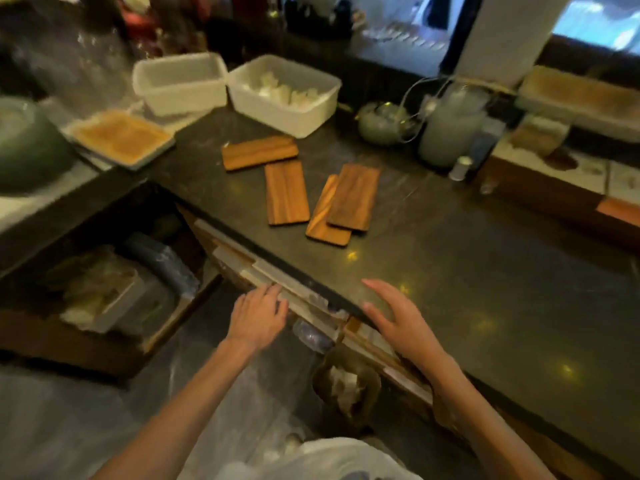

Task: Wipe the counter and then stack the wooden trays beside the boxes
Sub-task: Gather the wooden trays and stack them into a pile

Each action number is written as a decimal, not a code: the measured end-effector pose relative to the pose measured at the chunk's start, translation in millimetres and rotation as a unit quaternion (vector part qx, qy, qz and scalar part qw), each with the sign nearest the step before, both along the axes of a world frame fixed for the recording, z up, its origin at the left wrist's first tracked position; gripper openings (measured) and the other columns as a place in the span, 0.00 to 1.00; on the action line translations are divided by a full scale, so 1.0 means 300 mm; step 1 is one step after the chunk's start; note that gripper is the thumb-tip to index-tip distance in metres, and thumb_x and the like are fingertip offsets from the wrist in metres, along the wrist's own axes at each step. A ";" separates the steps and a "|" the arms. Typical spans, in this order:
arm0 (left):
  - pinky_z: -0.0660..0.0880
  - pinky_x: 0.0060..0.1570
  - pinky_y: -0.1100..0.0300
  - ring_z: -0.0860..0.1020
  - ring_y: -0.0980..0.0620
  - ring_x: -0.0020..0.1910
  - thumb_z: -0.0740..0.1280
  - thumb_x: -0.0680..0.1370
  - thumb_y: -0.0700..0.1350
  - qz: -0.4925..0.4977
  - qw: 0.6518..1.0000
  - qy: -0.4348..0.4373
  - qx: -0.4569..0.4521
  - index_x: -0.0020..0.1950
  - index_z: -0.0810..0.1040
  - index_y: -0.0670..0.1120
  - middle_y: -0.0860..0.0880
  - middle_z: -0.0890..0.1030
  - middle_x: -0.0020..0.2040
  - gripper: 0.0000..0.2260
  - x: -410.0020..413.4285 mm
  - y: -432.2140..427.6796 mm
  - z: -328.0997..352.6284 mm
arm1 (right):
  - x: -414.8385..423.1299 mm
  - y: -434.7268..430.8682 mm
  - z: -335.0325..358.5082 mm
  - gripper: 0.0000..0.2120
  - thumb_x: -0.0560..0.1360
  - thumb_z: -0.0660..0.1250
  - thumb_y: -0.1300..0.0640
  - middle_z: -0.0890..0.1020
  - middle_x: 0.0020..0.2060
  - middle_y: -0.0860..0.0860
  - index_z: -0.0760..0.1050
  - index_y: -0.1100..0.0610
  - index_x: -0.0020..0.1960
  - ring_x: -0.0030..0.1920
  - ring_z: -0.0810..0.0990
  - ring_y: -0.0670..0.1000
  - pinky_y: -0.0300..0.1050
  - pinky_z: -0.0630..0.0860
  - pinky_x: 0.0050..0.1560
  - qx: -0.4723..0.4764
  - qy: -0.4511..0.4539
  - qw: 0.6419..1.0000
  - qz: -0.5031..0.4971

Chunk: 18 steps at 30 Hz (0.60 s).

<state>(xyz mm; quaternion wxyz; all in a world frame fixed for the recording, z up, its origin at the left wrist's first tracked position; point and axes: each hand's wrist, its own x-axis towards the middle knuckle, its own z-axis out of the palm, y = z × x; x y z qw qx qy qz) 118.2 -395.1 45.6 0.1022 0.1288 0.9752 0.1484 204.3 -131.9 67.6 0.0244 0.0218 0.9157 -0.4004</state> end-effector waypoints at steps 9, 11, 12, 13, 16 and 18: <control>0.74 0.56 0.53 0.78 0.47 0.60 0.58 0.81 0.50 0.039 0.991 0.036 0.126 0.65 0.75 0.47 0.47 0.80 0.61 0.16 -0.234 0.292 0.205 | -0.143 0.352 0.077 0.20 0.77 0.62 0.45 0.78 0.63 0.45 0.71 0.46 0.68 0.62 0.77 0.43 0.44 0.76 0.63 -0.061 -0.017 0.991 -0.119; 0.74 0.53 0.53 0.79 0.47 0.58 0.58 0.81 0.50 0.037 0.990 0.025 0.131 0.64 0.75 0.47 0.48 0.81 0.58 0.15 -0.270 0.336 0.190 | -0.177 0.376 0.054 0.18 0.78 0.63 0.47 0.81 0.59 0.46 0.74 0.48 0.67 0.59 0.78 0.43 0.39 0.75 0.60 -0.054 -0.015 0.988 -0.146; 0.75 0.52 0.53 0.79 0.47 0.56 0.58 0.82 0.50 0.037 0.990 0.016 0.136 0.64 0.75 0.47 0.48 0.82 0.57 0.15 -0.288 0.352 0.181 | -0.198 0.377 0.046 0.17 0.78 0.63 0.48 0.81 0.58 0.46 0.75 0.49 0.66 0.58 0.79 0.42 0.38 0.75 0.58 -0.050 -0.017 0.987 -0.155; 0.76 0.53 0.52 0.79 0.47 0.56 0.57 0.82 0.49 0.039 0.989 0.002 0.144 0.64 0.75 0.47 0.48 0.82 0.57 0.14 -0.318 0.371 0.171 | -0.231 0.376 0.040 0.17 0.78 0.64 0.48 0.82 0.58 0.46 0.75 0.50 0.65 0.56 0.78 0.41 0.36 0.74 0.56 -0.048 -0.023 0.986 -0.161; 0.77 0.53 0.51 0.79 0.48 0.56 0.57 0.82 0.48 0.049 0.987 -0.038 0.151 0.66 0.75 0.46 0.47 0.81 0.58 0.16 -0.447 0.425 0.134 | -0.371 0.368 0.036 0.16 0.78 0.64 0.50 0.82 0.58 0.46 0.76 0.50 0.65 0.55 0.78 0.41 0.35 0.73 0.55 -0.050 -0.045 0.982 -0.176; 0.77 0.54 0.51 0.79 0.46 0.57 0.56 0.82 0.47 0.044 0.986 -0.056 0.150 0.66 0.74 0.44 0.46 0.81 0.59 0.16 -0.540 0.460 0.109 | -0.472 0.351 0.028 0.16 0.79 0.63 0.51 0.81 0.59 0.47 0.76 0.51 0.65 0.57 0.78 0.43 0.38 0.74 0.57 -0.056 -0.059 0.979 -0.189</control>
